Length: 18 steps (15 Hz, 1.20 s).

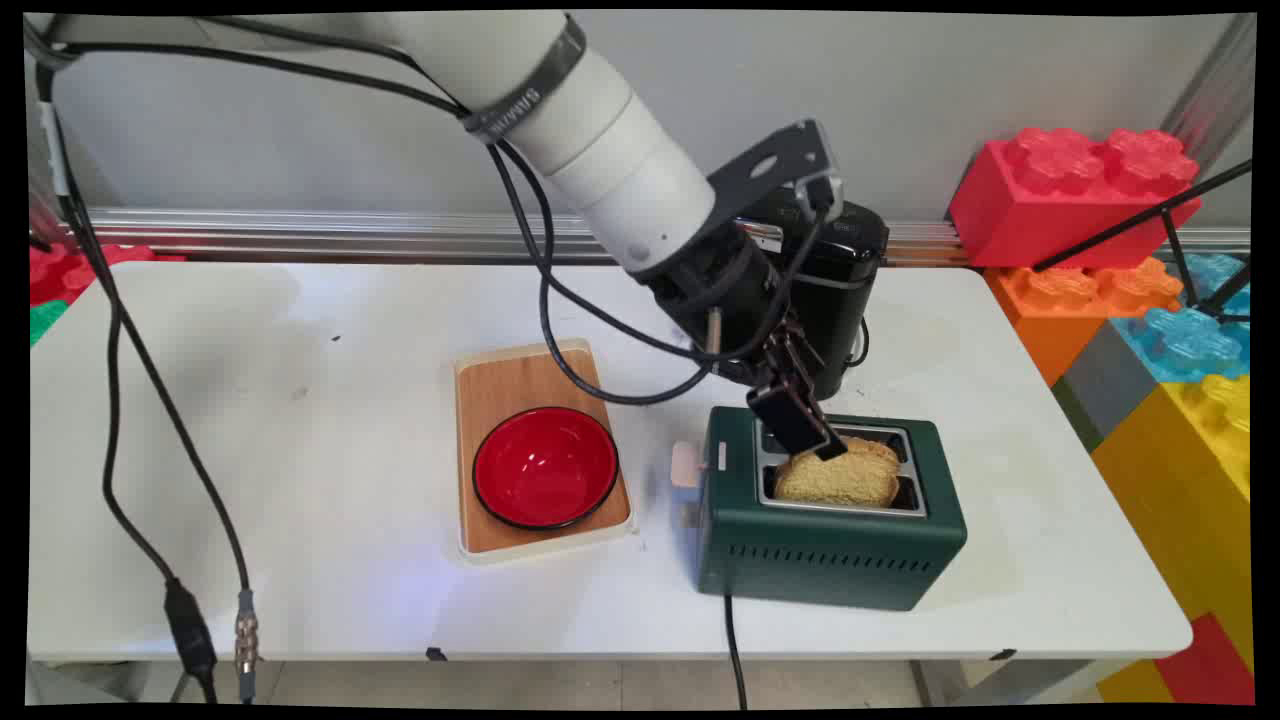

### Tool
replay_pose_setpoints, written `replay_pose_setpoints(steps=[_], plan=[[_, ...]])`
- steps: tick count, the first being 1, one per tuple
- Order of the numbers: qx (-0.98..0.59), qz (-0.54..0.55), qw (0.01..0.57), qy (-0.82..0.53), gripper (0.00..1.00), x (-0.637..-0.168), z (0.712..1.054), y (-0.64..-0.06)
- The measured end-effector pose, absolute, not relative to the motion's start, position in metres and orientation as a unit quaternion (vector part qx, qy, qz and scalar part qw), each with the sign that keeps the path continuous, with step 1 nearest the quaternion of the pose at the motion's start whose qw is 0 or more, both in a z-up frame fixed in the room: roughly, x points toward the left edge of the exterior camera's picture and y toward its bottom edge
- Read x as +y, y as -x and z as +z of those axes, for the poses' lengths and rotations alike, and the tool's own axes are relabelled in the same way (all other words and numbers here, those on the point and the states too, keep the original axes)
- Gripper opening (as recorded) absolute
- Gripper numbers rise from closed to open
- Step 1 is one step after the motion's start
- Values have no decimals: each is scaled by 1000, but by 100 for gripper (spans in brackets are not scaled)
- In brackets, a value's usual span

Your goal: Press the toaster switch

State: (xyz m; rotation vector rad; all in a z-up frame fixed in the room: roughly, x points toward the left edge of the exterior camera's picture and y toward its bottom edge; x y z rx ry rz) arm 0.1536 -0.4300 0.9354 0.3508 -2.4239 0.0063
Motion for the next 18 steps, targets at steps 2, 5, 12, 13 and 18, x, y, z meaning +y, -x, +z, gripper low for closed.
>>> replay_pose_setpoints(steps=[2,5,12,13,18], plan=[[-928,9,342,-145,100,-431,944,-163],[-927,17,339,-160,100,-426,958,-182],[-940,5,289,-179,100,-385,969,-275],[-943,3,279,-180,100,-379,967,-293],[-959,-5,225,-172,100,-349,958,-399]])
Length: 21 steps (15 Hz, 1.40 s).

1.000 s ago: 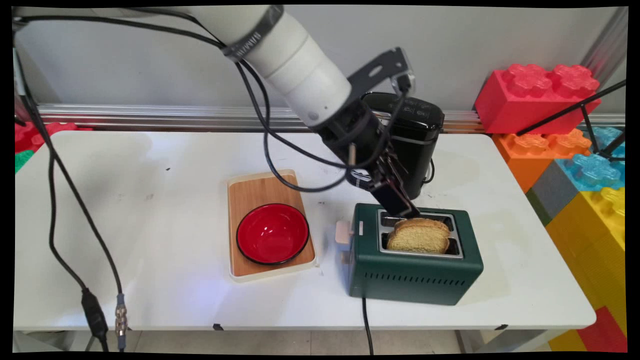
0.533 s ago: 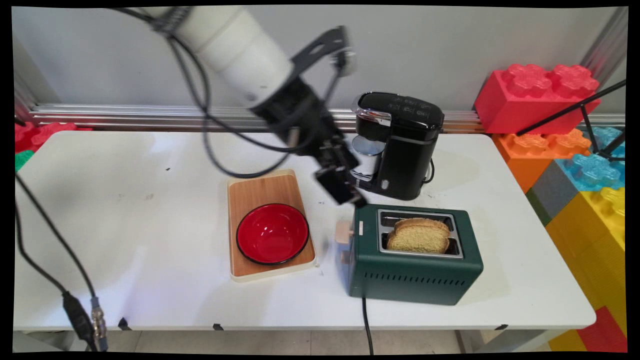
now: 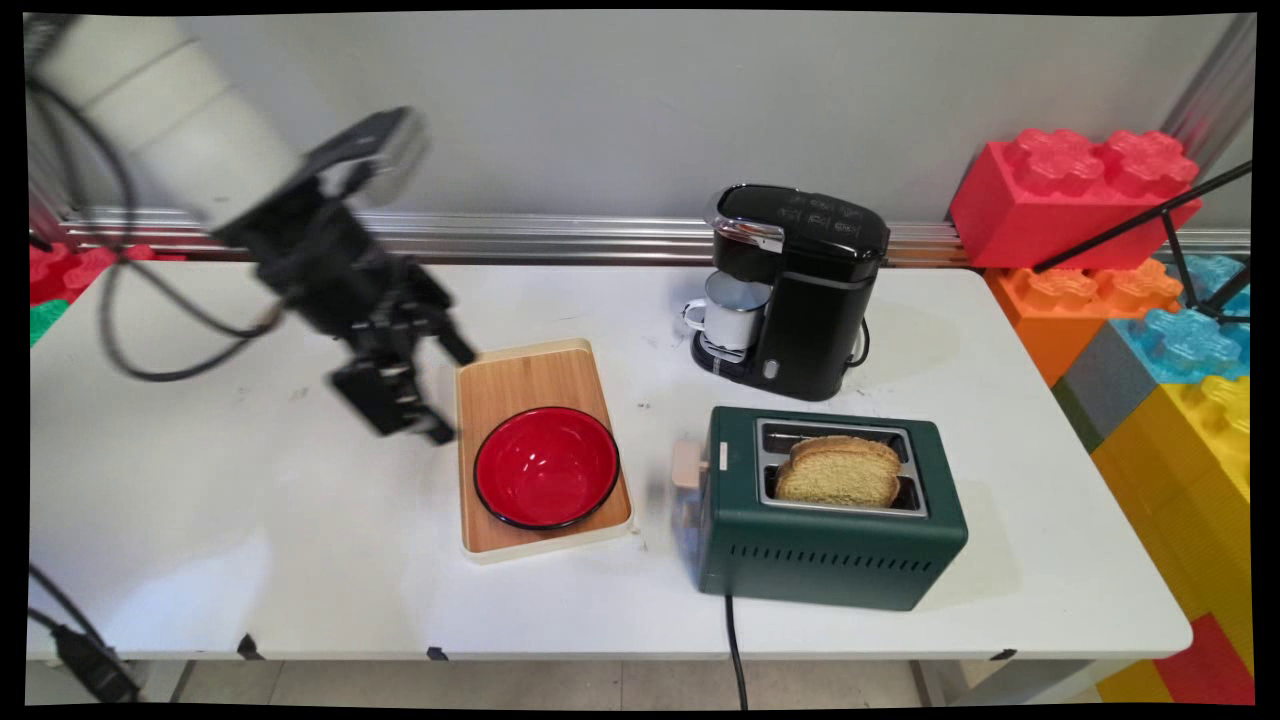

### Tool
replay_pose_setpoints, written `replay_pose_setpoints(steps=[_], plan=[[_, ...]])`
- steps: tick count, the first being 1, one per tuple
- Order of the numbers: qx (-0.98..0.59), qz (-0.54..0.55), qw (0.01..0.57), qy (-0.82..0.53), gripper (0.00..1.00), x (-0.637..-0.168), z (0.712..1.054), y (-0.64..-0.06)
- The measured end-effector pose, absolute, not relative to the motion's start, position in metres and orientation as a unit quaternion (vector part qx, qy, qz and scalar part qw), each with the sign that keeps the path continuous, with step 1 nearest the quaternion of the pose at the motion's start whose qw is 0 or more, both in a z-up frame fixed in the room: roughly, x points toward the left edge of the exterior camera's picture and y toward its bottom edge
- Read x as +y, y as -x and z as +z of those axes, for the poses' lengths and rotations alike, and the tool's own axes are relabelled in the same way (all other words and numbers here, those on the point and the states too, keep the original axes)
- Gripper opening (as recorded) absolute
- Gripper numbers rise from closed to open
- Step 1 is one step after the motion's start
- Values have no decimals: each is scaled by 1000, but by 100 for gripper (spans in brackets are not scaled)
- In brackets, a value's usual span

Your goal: Press the toaster switch

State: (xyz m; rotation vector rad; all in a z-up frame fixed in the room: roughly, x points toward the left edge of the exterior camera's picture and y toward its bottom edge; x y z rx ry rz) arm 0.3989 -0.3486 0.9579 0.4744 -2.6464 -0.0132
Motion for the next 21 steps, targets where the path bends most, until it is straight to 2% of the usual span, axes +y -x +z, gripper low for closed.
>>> replay_pose_setpoints(steps=[6,12,15,21], plan=[[-968,-24,166,-184,100,-334,939,-480],[-972,-35,134,-192,100,-323,924,-527],[-968,-38,152,-196,100,-323,920,-526],[-951,-36,235,-198,100,-330,922,-487]])
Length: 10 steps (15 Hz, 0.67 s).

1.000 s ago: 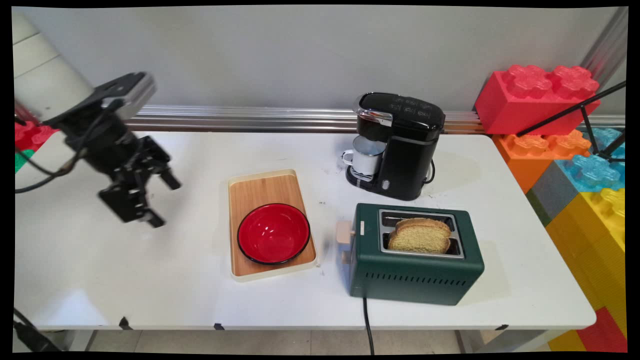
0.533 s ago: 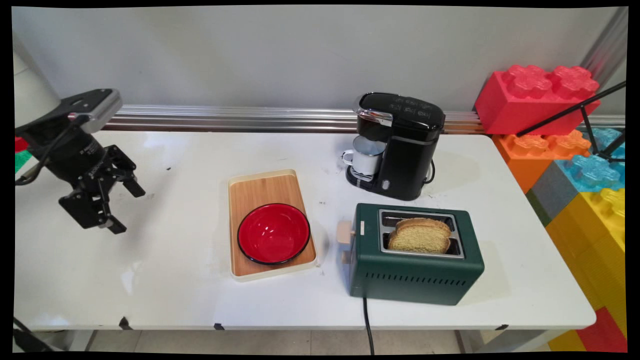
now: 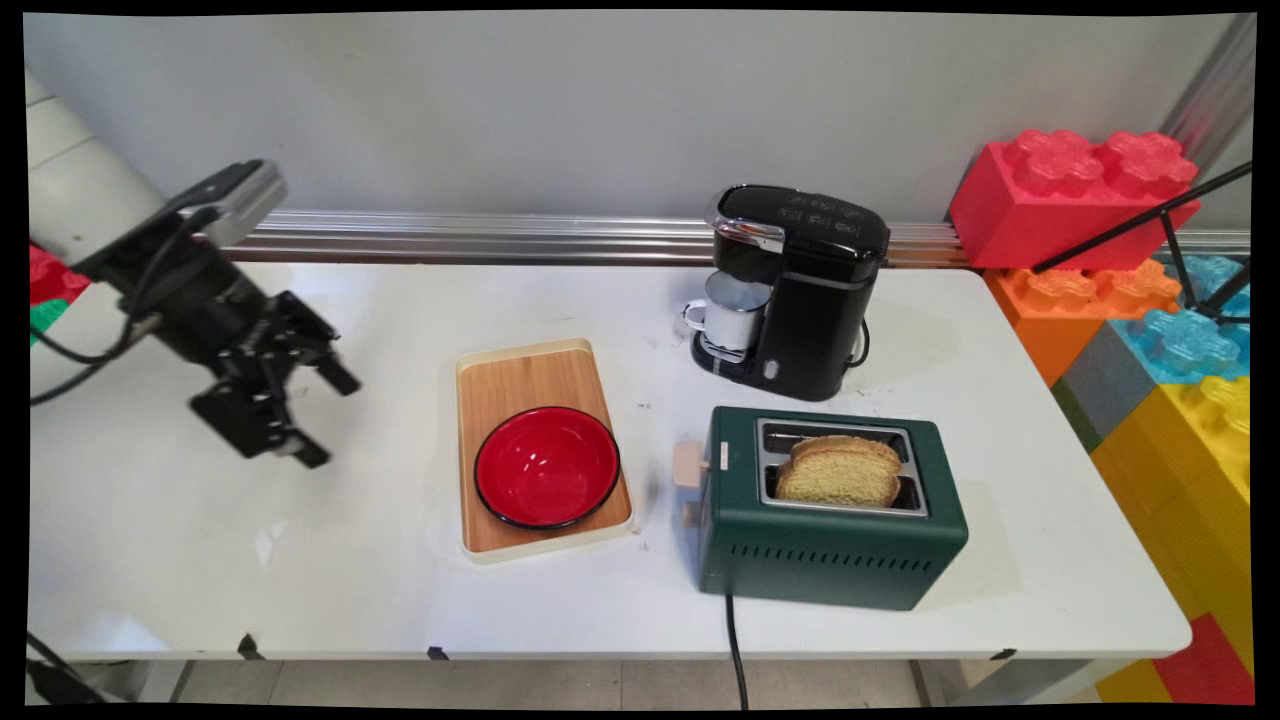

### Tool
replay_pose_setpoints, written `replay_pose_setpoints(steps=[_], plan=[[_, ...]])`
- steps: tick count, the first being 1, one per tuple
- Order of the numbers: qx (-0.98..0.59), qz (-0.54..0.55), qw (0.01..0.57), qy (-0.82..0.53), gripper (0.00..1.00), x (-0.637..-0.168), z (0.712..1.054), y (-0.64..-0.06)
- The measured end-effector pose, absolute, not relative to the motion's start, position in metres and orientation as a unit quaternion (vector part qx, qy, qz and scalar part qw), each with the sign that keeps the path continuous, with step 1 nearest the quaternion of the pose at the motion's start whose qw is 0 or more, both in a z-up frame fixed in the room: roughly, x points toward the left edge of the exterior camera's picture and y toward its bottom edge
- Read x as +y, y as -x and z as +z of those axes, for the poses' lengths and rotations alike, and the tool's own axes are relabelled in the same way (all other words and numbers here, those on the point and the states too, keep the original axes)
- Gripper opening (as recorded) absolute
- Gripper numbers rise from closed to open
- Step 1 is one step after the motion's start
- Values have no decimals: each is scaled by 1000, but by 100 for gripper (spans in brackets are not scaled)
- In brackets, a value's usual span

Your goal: Press the toaster switch

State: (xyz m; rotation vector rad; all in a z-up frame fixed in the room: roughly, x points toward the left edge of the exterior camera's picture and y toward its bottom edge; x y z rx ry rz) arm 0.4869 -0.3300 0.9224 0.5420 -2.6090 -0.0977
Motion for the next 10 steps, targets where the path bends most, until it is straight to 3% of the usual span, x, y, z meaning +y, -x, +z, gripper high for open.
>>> replay_pose_setpoints(steps=[10], plan=[[-914,-14,363,-180,100,-342,922,-430]])
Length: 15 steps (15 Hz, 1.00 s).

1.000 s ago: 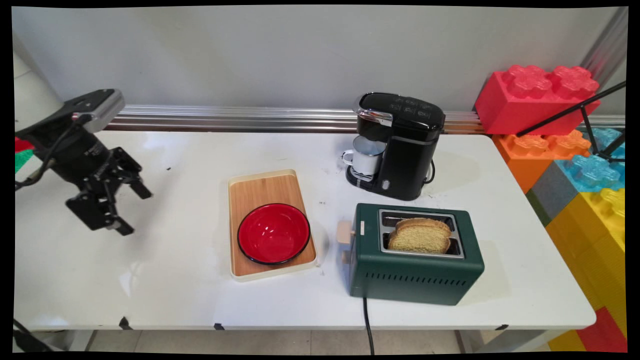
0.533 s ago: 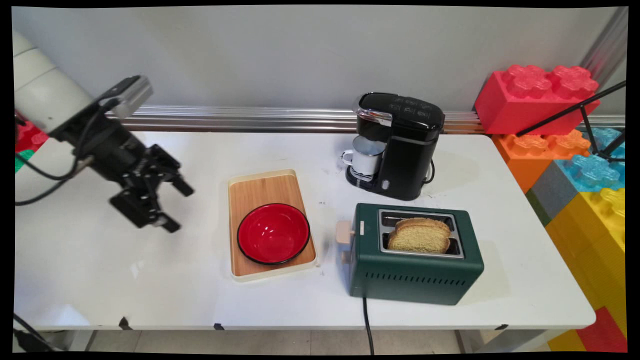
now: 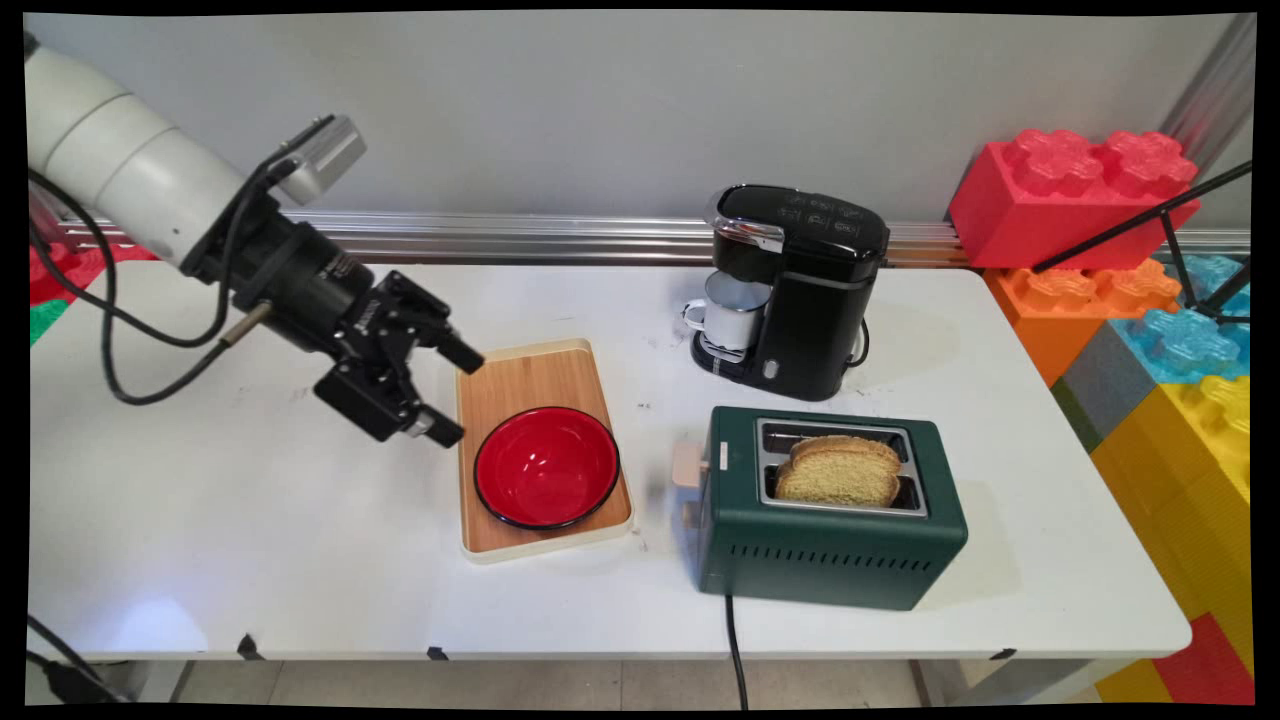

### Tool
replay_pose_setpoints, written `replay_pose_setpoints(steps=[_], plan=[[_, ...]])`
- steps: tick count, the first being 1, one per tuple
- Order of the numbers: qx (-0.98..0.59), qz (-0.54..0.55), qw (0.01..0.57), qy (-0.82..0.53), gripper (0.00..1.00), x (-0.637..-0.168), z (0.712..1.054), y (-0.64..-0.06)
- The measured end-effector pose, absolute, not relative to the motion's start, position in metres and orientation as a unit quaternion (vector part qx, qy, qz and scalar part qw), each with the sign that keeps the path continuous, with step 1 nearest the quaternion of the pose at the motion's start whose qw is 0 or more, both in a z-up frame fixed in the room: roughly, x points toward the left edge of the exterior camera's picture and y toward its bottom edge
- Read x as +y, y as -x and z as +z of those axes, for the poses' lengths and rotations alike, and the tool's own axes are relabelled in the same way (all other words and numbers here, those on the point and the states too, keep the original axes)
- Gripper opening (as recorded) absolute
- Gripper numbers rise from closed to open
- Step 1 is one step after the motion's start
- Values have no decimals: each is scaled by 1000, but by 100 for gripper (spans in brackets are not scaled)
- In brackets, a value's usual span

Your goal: Press the toaster switch

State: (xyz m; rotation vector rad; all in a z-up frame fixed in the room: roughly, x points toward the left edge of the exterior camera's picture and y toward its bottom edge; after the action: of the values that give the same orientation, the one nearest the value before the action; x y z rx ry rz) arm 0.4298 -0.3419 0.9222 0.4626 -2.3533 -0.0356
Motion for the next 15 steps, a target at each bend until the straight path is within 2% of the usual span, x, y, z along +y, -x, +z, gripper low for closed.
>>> replay_pose_setpoints(steps=[6,7,15], plan=[[-905,-2,394,-162,100,-346,917,-423],[-904,-2,399,-153,0,-346,916,-423],[-900,-2,418,-128,0,-352,906,-410]])
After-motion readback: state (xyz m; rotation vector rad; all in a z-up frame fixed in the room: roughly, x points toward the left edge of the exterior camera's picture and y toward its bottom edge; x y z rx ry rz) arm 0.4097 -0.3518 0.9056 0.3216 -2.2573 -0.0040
